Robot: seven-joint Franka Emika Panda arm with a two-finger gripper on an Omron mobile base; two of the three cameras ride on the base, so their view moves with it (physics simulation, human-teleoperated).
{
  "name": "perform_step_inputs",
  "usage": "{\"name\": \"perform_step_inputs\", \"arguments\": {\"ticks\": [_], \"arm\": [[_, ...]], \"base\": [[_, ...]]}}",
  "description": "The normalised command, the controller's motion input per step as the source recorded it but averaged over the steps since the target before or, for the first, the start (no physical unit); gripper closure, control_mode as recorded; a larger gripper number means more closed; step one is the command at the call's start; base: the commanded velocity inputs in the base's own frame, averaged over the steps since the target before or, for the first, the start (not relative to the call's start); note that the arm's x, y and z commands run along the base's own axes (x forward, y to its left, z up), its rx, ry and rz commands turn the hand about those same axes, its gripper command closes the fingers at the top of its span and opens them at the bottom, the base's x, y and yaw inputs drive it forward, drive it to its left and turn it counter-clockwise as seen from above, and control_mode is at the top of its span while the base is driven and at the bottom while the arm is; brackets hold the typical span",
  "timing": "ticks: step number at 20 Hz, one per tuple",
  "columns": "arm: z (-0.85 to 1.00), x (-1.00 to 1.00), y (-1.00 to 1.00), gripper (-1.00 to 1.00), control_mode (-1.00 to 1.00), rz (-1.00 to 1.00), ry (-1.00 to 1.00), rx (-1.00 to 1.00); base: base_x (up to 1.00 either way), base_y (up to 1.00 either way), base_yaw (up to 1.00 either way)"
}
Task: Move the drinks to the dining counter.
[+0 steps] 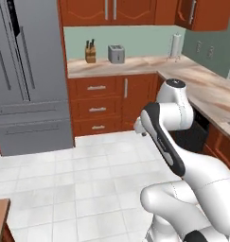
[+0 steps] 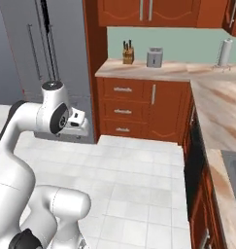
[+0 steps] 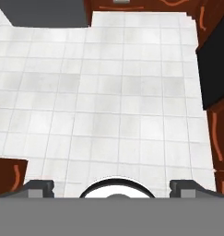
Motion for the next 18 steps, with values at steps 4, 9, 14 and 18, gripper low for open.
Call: {"name": "perform_step_inputs", "arguments": {"ticks": [4, 9, 14, 18], "arm": [[0.00, 0.00, 0.00, -1.00, 1.00, 0.00, 0.00, 0.00], [0.00, 0.00, 0.00, -1.00, 1.00, 0.00, 0.00, 0.00], [0.00, 0.00, 0.00, -1.00, 1.00, 0.00, 0.00, 0.00], [0.00, 0.00, 0.00, -1.00, 1.00, 0.00, 0.00, 0.00]], "base": [[1.00, 0.00, 0.24], [1.00, -0.07, 0.51], [1.00, -0.10, 0.76], [1.00, -0.11, 0.79]]}}
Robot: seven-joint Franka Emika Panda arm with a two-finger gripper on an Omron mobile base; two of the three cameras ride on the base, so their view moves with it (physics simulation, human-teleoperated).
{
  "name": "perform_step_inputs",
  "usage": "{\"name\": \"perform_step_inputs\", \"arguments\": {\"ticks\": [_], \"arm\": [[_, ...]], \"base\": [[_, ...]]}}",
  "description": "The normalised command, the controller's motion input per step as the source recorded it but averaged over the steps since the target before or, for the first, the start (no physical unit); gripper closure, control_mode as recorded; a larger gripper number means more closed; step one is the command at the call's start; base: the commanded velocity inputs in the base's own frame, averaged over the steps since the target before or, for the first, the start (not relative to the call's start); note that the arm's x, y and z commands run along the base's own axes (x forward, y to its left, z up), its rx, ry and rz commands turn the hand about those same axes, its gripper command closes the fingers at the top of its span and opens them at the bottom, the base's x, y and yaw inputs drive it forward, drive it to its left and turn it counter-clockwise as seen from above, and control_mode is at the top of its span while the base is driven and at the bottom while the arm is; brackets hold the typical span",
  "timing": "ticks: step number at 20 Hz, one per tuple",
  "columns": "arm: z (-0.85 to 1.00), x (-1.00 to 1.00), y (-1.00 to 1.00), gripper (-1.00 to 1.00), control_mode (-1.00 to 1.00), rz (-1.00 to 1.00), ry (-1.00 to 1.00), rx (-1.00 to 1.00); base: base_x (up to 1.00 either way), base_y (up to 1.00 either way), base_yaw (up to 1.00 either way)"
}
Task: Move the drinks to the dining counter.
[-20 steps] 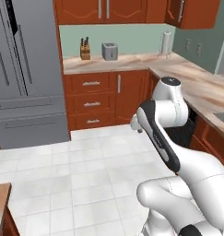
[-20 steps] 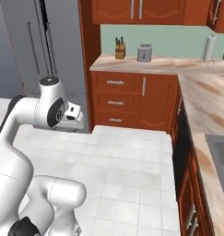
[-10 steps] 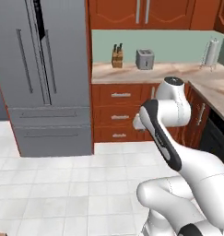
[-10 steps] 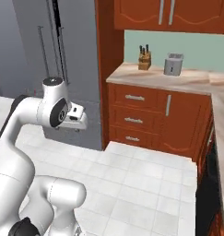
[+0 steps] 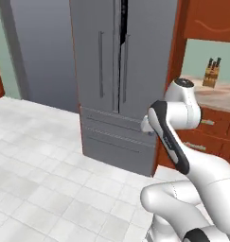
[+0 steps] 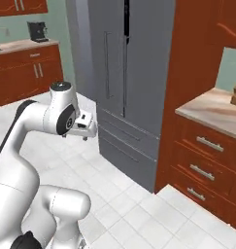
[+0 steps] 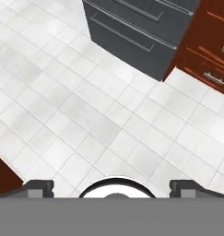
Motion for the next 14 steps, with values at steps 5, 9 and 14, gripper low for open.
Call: {"name": "perform_step_inputs", "arguments": {"ticks": [5, 9, 14], "arm": [[0.00, 0.00, 0.00, -1.00, 1.00, 0.00, 0.00, 0.00], [0.00, 0.00, 0.00, -1.00, 1.00, 0.00, 0.00, 0.00], [0.00, 0.00, 0.00, -1.00, 1.00, 0.00, 0.00, 0.00]], "base": [[1.00, -0.11, 0.79], [1.00, -0.11, 0.78], [1.00, -0.12, 0.76]]}}
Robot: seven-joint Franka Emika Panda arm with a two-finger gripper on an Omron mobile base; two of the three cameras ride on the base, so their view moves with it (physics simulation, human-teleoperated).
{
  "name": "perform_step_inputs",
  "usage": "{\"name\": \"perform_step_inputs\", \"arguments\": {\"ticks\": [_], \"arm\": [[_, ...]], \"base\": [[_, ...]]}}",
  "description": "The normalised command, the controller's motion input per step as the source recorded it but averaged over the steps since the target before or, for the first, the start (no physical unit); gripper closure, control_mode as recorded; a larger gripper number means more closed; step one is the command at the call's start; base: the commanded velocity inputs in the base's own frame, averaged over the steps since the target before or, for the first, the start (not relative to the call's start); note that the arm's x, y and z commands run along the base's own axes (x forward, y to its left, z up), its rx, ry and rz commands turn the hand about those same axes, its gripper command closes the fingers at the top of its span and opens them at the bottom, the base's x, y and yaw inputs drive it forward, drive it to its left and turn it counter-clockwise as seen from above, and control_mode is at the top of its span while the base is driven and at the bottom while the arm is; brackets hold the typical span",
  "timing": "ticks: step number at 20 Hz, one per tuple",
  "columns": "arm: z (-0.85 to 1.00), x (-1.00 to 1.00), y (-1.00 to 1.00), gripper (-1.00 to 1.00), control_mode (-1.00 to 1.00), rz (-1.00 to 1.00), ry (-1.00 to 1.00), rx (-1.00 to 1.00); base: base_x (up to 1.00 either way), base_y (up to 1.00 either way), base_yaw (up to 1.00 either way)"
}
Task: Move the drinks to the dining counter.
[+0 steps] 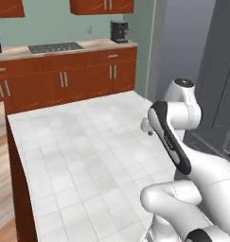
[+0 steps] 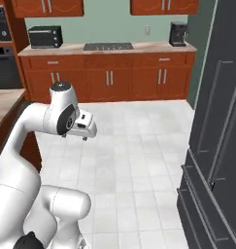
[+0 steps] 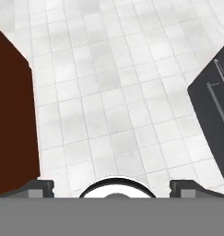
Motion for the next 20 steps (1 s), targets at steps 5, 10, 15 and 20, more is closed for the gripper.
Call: {"name": "perform_step_inputs", "arguments": {"ticks": [5, 10, 15, 20], "arm": [[0.00, 0.00, 0.00, -1.00, 1.00, 0.00, 0.00, 0.00], [0.00, 0.00, 0.00, -1.00, 1.00, 0.00, 0.00, 0.00], [0.00, 0.00, 0.00, -1.00, 1.00, 0.00, 0.00, 0.00], [0.00, 0.00, 0.00, -1.00, 1.00, 0.00, 0.00, 0.00]], "base": [[1.00, -0.01, 0.66], [1.00, -0.21, 0.51], [1.00, -0.95, 0.22], [1.00, -1.00, 0.16]]}}
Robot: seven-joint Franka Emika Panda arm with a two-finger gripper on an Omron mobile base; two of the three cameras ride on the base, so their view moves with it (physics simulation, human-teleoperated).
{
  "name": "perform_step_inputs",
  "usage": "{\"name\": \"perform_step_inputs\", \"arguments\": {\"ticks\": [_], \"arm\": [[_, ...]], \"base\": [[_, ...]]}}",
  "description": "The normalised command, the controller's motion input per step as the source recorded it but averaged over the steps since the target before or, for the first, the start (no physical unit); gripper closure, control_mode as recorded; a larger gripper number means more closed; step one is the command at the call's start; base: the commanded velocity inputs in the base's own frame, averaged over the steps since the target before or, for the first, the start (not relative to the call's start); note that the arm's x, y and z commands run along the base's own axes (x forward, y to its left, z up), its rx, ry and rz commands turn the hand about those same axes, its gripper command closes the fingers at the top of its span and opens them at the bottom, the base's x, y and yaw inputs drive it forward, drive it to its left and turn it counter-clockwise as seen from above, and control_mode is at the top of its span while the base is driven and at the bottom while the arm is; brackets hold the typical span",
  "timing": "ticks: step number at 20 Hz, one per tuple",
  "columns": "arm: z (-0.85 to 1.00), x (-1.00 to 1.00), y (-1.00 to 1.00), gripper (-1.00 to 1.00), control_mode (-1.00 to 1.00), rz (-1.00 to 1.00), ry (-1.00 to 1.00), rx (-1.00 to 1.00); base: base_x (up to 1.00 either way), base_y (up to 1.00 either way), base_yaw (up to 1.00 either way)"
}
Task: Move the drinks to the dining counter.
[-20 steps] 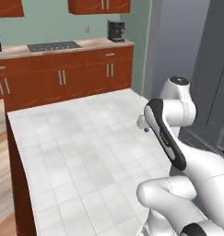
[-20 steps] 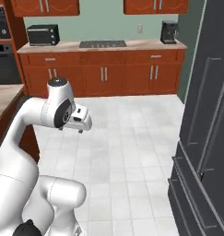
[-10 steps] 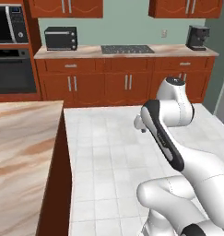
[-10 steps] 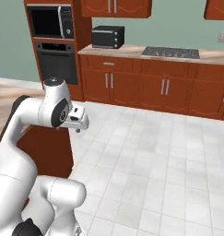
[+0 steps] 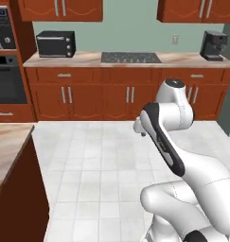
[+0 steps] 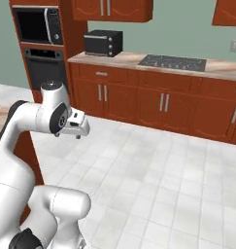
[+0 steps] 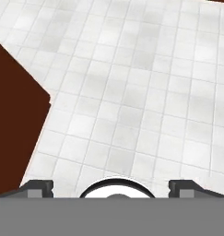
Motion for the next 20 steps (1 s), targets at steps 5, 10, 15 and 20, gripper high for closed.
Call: {"name": "perform_step_inputs", "arguments": {"ticks": [5, 10, 15, 20], "arm": [[0.00, 0.00, 0.00, -1.00, 1.00, 0.00, 0.00, 0.00], [0.00, 0.00, 0.00, -1.00, 1.00, 0.00, 0.00, 0.00], [0.00, 0.00, 0.00, -1.00, 1.00, 0.00, 0.00, 0.00], [0.00, 0.00, 0.00, -1.00, 1.00, 0.00, 0.00, 0.00]], "base": [[1.00, -1.00, 0.19], [1.00, -0.71, 0.31], [1.00, -0.34, 0.44], [1.00, -0.26, 0.55]]}}
